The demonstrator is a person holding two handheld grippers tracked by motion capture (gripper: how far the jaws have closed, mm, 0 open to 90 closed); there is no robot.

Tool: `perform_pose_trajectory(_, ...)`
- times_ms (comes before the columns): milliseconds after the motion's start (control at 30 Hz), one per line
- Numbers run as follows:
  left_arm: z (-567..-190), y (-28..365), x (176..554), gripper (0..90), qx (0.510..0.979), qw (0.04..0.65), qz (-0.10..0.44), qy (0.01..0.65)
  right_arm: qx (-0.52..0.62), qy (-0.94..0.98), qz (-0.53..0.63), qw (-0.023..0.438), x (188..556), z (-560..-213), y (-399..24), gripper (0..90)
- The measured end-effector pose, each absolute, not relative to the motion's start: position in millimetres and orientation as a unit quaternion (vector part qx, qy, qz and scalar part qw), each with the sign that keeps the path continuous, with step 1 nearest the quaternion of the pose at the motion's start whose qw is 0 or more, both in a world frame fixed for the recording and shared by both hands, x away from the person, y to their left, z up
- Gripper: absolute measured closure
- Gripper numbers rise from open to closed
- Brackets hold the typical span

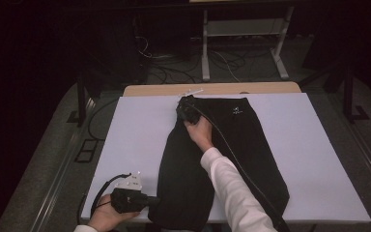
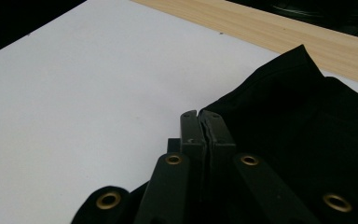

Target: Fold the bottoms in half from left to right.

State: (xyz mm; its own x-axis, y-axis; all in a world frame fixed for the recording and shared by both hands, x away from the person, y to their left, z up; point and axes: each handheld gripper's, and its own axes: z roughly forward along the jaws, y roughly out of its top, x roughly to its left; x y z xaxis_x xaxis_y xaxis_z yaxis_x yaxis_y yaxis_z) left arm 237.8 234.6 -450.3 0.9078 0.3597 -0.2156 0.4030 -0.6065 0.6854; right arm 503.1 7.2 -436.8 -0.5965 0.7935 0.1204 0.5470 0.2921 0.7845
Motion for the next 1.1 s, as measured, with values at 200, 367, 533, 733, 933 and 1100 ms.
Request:
perform_pose_trajectory(200,-448,237,237,89.2,0.892,0.392,-0.024,0.221,0.42,0.791,0.419,0.147,503,-433,6,86.8)
perform_pose_trajectory(367,-441,239,236,89.2,0.879,0.42,-0.024,0.224,0.419,0.791,0.42,0.148,504,-429,2,86.8)
perform_pose_trajectory(533,-430,234,234,89.2,0.866,0.453,-0.022,0.212,0.416,0.794,0.418,0.151,504,-420,-4,86.8)
perform_pose_trajectory(733,-423,222,235,89.2,0.865,0.462,-0.022,0.194,0.417,0.794,0.416,0.152,505,-409,-16,86.8)
perform_pose_trajectory(933,-419,198,232,89.2,0.866,0.472,-0.038,0.164,0.422,0.789,0.417,0.156,505,-398,-30,86.8)
perform_pose_trajectory(1100,-413,179,230,89.2,0.865,0.479,-0.054,0.138,0.421,0.79,0.416,0.162,505,-392,-38,86.8)
